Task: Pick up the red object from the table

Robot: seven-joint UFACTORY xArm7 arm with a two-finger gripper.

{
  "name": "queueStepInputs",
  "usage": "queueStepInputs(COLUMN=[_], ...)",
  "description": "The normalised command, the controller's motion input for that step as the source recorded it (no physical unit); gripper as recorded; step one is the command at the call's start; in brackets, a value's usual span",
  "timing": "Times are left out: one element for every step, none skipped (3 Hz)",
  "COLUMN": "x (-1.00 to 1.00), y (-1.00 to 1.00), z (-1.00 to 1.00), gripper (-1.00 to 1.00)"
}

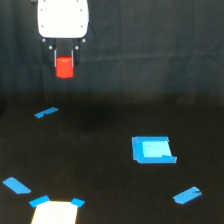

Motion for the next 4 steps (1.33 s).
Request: queueStepInputs(x=[-0.46,-0.24,0.24,-0.06], y=[0.08,0.26,0.32,0.47], z=[0.52,0.56,0.32,0.47], gripper=[-0.55,-1.0,-0.92,-0.59])
